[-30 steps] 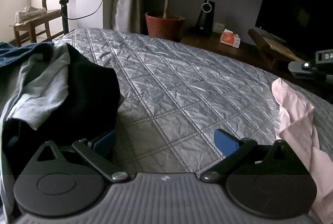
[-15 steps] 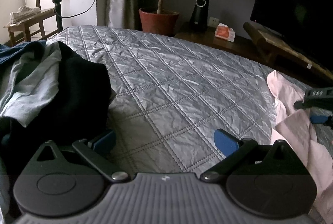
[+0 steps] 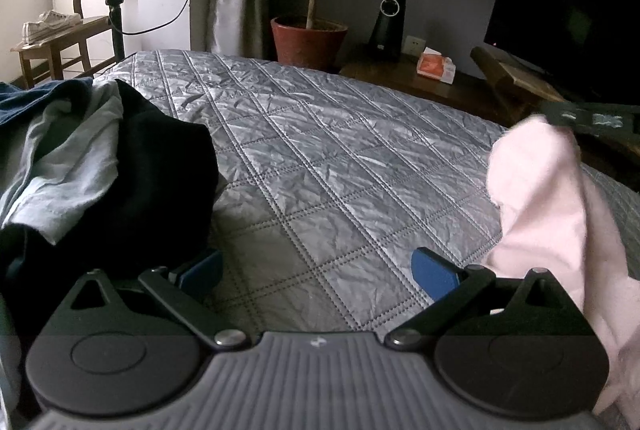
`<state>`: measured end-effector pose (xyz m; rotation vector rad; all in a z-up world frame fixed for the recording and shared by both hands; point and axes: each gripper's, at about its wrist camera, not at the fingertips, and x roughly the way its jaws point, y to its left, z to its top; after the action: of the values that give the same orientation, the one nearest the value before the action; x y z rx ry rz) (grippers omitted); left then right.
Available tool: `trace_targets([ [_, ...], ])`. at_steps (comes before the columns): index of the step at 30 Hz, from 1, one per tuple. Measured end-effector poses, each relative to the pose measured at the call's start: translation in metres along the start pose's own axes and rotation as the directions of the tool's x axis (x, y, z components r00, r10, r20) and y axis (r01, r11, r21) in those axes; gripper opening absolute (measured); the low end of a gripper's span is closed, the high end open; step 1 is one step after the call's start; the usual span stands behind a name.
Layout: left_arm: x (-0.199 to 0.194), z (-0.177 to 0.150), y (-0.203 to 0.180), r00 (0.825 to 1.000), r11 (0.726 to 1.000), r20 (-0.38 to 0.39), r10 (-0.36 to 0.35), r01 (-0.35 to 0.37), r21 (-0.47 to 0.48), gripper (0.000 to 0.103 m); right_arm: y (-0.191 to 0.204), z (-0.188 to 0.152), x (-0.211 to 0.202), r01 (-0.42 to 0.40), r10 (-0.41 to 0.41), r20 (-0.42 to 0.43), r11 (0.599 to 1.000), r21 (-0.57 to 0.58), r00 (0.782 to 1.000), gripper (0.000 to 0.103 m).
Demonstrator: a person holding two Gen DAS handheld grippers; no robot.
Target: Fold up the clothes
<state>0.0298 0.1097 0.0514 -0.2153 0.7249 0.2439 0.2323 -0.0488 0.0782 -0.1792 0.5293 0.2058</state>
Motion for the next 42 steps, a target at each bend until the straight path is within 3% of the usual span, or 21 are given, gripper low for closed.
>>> trace_targets([
  [3, 0.0, 0.001, 0.001, 1.0, 1.0, 0.003, 0.007, -0.007, -0.004, 0.1, 0.047, 0.004, 0.001, -0.08, 0.076, -0.025, 0.968, -0.238, 0.997, 0.034],
  [5, -0.001, 0.002, 0.005, 1.0, 1.0, 0.009, 0.016, -0.016, -0.02, 0.1, 0.041, -0.001, -0.01, -0.152, 0.153, -0.005, 0.974, -0.167, 0.988, 0.035],
  [7, -0.001, 0.003, 0.008, 1.0, 0.999, 0.013, 0.02, -0.02, -0.041, 0.1, 0.024, -0.012, -0.016, -0.108, 0.105, -0.036, 0.991, -0.08, 0.994, 0.049],
  [8, -0.001, 0.004, 0.009, 1.0, 0.999, 0.012, 0.02, -0.019, -0.044, 0.1, 0.017, -0.018, -0.018, -0.085, 0.083, -0.054, 0.995, -0.042, 0.995, 0.072],
  [9, -0.001, 0.004, 0.008, 1.0, 0.999, 0.012, 0.019, -0.019, -0.041, 0.1, 0.011, -0.029, -0.023, -0.07, 0.067, -0.081, 0.997, -0.038, 0.994, 0.084],
  [13, -0.001, 0.003, 0.007, 1.0, 0.999, 0.011, 0.017, -0.016, -0.035, 0.1, 0.007, -0.061, -0.057, 0.039, -0.056, -0.115, 0.988, -0.15, 0.992, 0.087],
  [15, -0.001, 0.003, 0.007, 1.0, 0.999, 0.008, 0.013, -0.013, -0.035, 0.1, 0.0, -0.076, -0.065, 0.137, -0.172, -0.155, 0.967, -0.216, 0.973, 0.096],
  [19, 0.0, 0.001, 0.003, 1.0, 1.0, 0.004, 0.012, -0.012, -0.017, 0.1, -0.048, -0.105, -0.077, 0.298, -0.308, -0.252, 0.951, -0.079, 0.917, 0.096],
  [20, 0.0, 0.001, 0.002, 1.0, 1.0, 0.004, 0.012, -0.012, -0.013, 0.1, -0.059, -0.112, -0.077, 0.236, -0.224, -0.309, 0.972, 0.0, 0.924, 0.095],
  [21, 0.001, 0.001, 0.001, 1.0, 1.0, 0.004, 0.012, -0.012, -0.009, 0.1, -0.07, -0.119, -0.076, 0.175, -0.135, -0.357, 0.981, 0.083, 0.924, 0.07],
  [23, 0.001, 0.0, 0.0, 1.0, 1.0, 0.003, 0.013, -0.013, -0.003, 0.1, -0.086, -0.131, -0.082, 0.094, 0.007, -0.391, 0.966, 0.24, 0.92, 0.008],
  [25, 0.002, -0.001, -0.001, 1.0, 1.0, 0.002, 0.015, -0.015, 0.0, 0.1, -0.098, -0.143, -0.095, 0.043, 0.114, -0.374, 0.921, 0.387, 0.92, 0.004],
  [27, 0.002, 0.0, -0.001, 1.0, 1.0, 0.004, 0.016, -0.016, 0.0, 0.1, -0.109, -0.157, -0.115, 0.012, 0.208, -0.32, 0.822, 0.57, 0.924, 0.003],
  [29, 0.002, 0.0, -0.001, 1.0, 1.0, 0.006, 0.018, -0.018, -0.002, 0.1, -0.101, -0.176, -0.136, -0.029, 0.311, -0.303, 0.739, 0.673, 0.901, 0.003],
  [32, 0.001, 0.001, -0.001, 1.0, 1.0, 0.013, 0.022, -0.022, -0.006, 0.1, -0.049, -0.191, -0.159, -0.092, 0.436, -0.348, 0.721, 0.686, 0.83, 0.004],
  [35, -0.001, 0.001, -0.003, 1.0, 1.0, 0.019, 0.025, -0.025, 0.0, 0.1, 0.01, -0.187, -0.167, -0.25, 0.588, -0.315, 0.684, 0.686, 0.745, 0.011],
  [37, -0.001, 0.0, -0.004, 0.999, 0.999, 0.022, 0.029, -0.029, 0.016, 0.1, 0.047, -0.175, -0.166, -0.355, 0.665, -0.342, 0.683, 0.638, 0.664, 0.016],
  [38, -0.001, 0.0, -0.004, 0.999, 0.999, 0.023, 0.032, -0.032, 0.022, 0.1, 0.06, -0.167, -0.168, -0.398, 0.661, -0.386, 0.72, 0.569, 0.644, 0.021],
  [40, 0.0, 0.001, -0.001, 0.999, 0.999, 0.025, 0.037, -0.038, 0.021, 0.1, 0.068, -0.156, -0.176, -0.492, 0.688, -0.434, 0.722, 0.486, 0.582, 0.026],
  [41, 0.0, 0.003, 0.002, 0.999, 0.999, 0.026, 0.038, -0.038, 0.008, 0.1, 0.063, -0.149, -0.184, -0.527, 0.685, -0.437, 0.728, 0.438, 0.583, 0.026],
  [42, 0.0, 0.004, 0.004, 0.999, 0.999, 0.026, 0.038, -0.038, -0.006, 0.1, 0.053, -0.142, -0.192, -0.54, 0.663, -0.437, 0.749, 0.384, 0.609, 0.026],
])
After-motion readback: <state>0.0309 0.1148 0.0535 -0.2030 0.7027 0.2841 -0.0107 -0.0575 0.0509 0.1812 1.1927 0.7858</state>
